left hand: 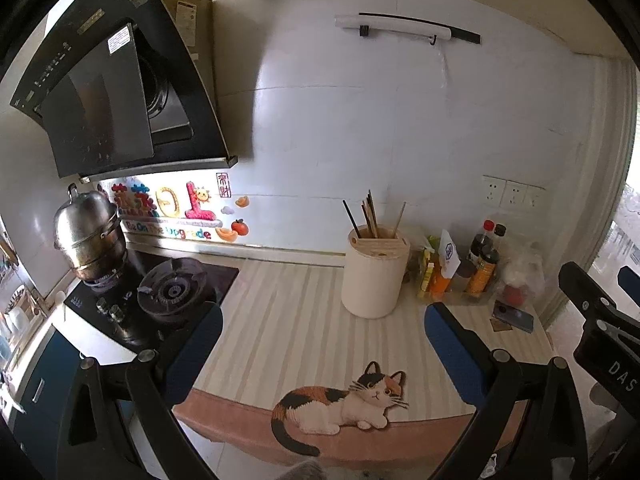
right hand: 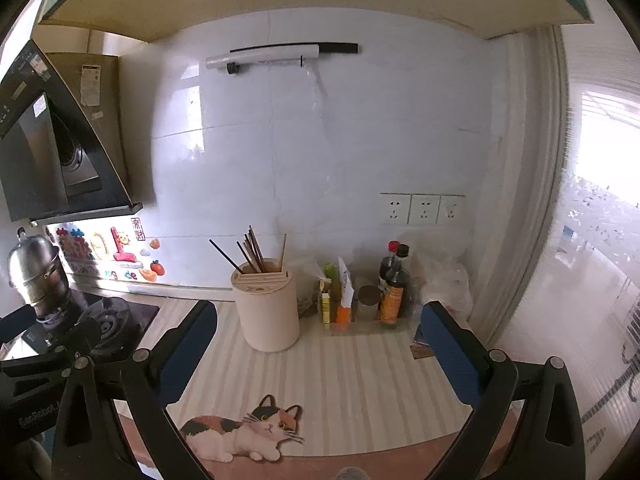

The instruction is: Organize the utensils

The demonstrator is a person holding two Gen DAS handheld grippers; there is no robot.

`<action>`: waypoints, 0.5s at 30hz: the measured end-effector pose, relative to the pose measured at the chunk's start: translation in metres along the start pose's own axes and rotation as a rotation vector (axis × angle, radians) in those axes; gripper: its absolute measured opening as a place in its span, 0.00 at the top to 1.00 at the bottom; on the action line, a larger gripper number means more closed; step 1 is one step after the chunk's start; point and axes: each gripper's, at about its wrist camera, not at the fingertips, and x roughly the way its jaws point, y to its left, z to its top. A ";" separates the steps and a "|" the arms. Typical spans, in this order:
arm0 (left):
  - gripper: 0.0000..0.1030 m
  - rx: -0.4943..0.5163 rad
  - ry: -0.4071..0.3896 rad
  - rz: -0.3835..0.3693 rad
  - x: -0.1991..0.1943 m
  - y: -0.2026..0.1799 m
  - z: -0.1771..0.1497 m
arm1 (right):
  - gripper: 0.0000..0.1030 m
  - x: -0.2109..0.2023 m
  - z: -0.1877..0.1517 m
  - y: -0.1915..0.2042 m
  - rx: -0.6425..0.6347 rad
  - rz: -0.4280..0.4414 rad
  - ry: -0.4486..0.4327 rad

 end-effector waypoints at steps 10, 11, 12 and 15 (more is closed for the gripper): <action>0.00 0.004 0.100 -0.004 0.006 -0.004 0.002 | 0.00 0.001 0.003 -0.004 -0.026 -0.013 0.063; 0.00 0.003 0.099 -0.004 0.006 -0.004 0.003 | 0.00 0.002 0.004 -0.003 -0.031 -0.010 0.070; 0.00 0.002 0.098 -0.002 0.006 -0.004 0.003 | 0.00 0.002 0.006 -0.003 -0.034 -0.007 0.074; 0.00 -0.004 0.101 0.001 0.008 -0.003 0.005 | 0.00 0.004 0.009 -0.002 -0.040 -0.012 0.075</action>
